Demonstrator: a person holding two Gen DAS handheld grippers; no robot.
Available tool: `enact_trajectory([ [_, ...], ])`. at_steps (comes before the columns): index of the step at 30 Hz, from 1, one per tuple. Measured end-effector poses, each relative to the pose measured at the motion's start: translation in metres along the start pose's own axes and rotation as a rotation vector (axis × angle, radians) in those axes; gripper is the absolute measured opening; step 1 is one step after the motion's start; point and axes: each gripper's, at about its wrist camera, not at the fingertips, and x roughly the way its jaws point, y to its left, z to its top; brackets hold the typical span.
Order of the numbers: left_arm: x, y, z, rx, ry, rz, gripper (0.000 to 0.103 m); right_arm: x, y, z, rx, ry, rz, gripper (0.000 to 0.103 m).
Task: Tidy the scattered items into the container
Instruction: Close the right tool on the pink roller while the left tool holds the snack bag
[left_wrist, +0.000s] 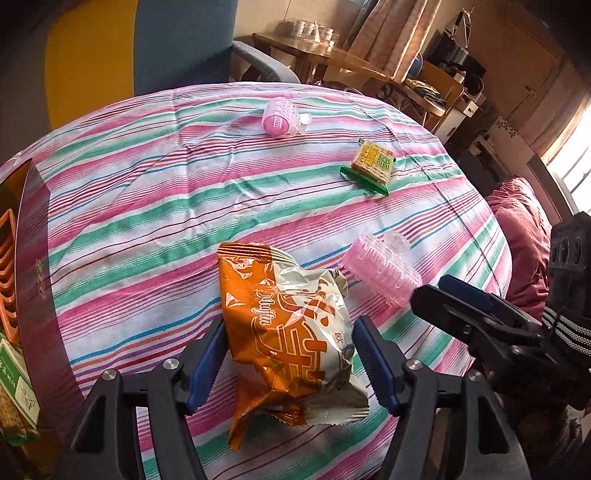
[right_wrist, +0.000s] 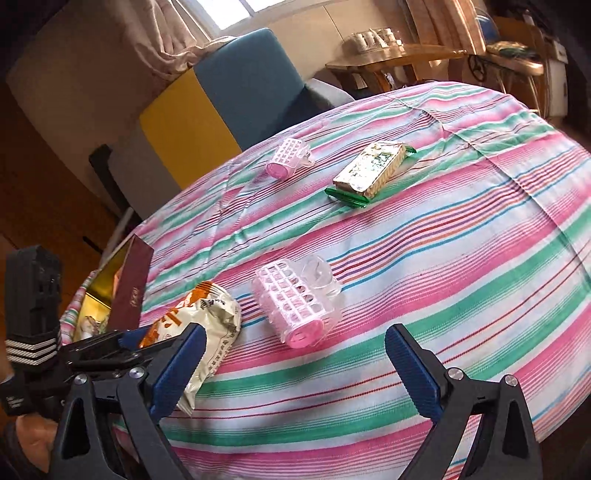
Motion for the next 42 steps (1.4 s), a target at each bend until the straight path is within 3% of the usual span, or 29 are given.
enact_trajectory([
  [5,0.006,0.01,0.004,-0.022,0.009,-0.054,0.071,0.019,-0.014,0.014,-0.058,0.028,-0.053,0.077],
  [15,0.006,0.017,-0.001,-0.06,-0.019,-0.081,0.068,0.037,0.001,0.017,-0.193,0.076,-0.08,0.073],
  [17,0.005,0.018,-0.002,-0.064,-0.023,-0.076,0.068,0.038,0.004,0.017,-0.212,0.072,-0.083,0.063],
  [24,-0.004,0.022,-0.014,-0.079,-0.036,-0.057,0.067,0.026,0.008,0.002,-0.229,0.065,-0.089,0.062],
  [32,0.0,0.035,-0.011,-0.17,-0.012,-0.094,0.072,0.015,0.009,-0.015,-0.22,0.058,-0.111,0.062],
  [42,-0.01,0.017,-0.021,-0.062,-0.076,0.012,0.066,0.018,0.019,-0.02,-0.27,0.064,-0.17,0.061],
])
